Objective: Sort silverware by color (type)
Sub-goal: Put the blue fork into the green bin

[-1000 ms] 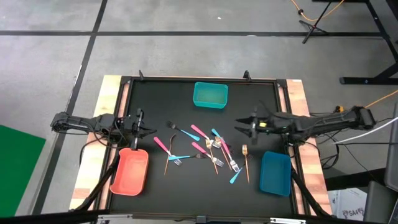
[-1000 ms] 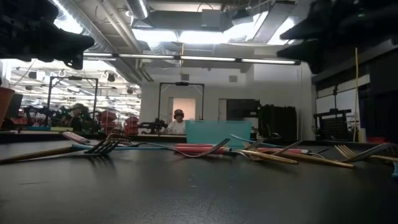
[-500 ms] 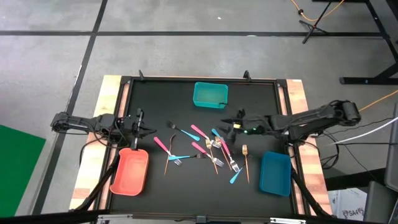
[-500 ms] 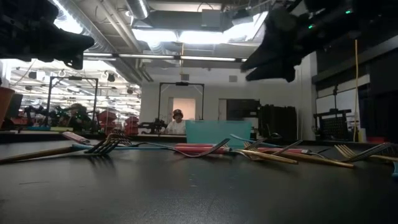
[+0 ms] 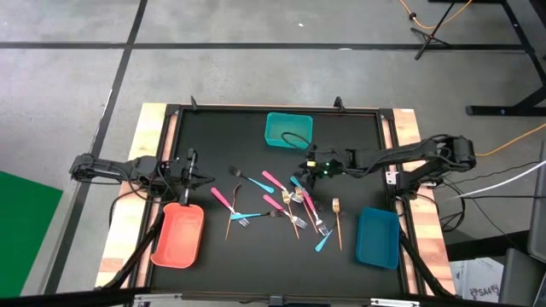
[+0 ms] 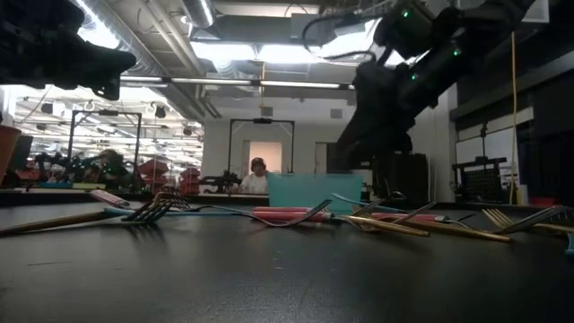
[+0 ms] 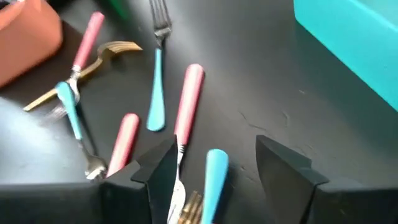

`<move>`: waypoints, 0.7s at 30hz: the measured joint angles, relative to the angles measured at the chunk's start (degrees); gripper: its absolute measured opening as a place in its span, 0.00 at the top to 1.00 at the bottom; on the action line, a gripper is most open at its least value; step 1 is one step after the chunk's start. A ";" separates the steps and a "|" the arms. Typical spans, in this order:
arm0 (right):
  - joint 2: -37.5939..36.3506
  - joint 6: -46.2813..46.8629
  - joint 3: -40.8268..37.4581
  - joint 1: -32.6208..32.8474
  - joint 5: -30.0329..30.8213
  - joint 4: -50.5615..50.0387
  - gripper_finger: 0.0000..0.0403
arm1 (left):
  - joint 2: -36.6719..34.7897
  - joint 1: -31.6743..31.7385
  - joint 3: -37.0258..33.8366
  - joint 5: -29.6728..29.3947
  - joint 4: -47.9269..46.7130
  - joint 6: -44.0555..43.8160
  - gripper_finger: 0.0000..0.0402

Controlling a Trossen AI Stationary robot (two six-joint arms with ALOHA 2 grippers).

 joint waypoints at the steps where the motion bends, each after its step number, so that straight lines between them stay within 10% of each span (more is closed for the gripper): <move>1: 0.68 -0.02 -0.02 0.00 0.07 0.18 0.50 | 0.00 0.00 0.00 0.00 -0.01 0.00 1.00; 21: 7.84 -0.25 -0.02 0.09 -0.03 0.38 0.50 | 0.00 0.01 -0.02 0.01 0.00 -0.01 1.00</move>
